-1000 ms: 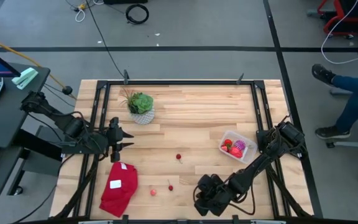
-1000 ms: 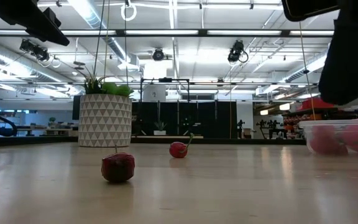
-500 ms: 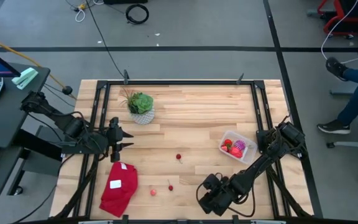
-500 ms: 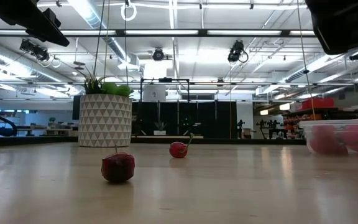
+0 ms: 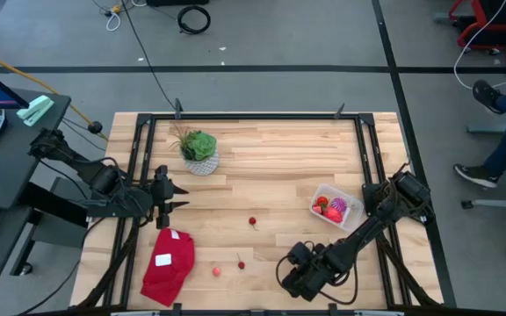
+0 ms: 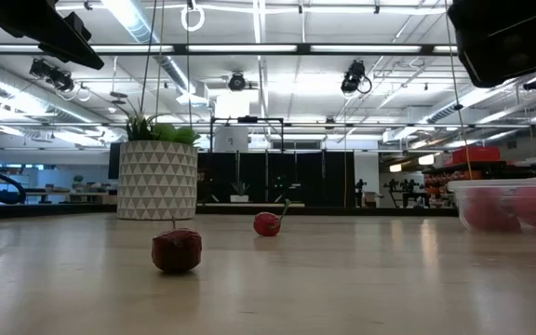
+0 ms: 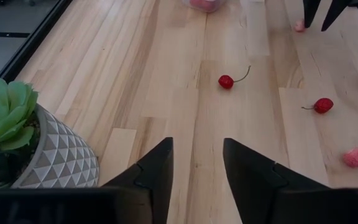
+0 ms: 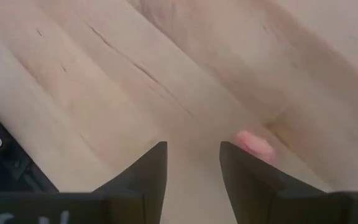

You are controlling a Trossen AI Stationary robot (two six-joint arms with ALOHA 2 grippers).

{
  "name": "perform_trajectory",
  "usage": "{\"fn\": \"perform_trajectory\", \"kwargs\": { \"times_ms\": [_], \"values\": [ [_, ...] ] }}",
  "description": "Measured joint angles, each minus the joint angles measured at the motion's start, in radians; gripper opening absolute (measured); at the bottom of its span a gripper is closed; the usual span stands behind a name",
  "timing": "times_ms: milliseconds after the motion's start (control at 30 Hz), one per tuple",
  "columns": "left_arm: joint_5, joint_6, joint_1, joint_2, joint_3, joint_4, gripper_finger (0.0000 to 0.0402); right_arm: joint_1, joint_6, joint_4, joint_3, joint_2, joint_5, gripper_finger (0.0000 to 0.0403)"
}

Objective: Pick and placing Produce into tupperware
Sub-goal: Put the right pink peach into the transparent bin

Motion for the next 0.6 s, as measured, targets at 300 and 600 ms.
{"fn": "perform_trajectory", "kwargs": {
  "times_ms": [300,600],
  "values": [
    [0.000,0.000,0.000,0.000,0.000,0.000,0.0149,-0.029,-0.122,-0.046,0.000,0.000,0.008,0.0156],
    [0.000,0.000,0.000,0.000,0.000,-0.014,0.0137,-0.034,-0.050,-0.113,0.000,0.000,0.003,0.0155]
  ]
}}
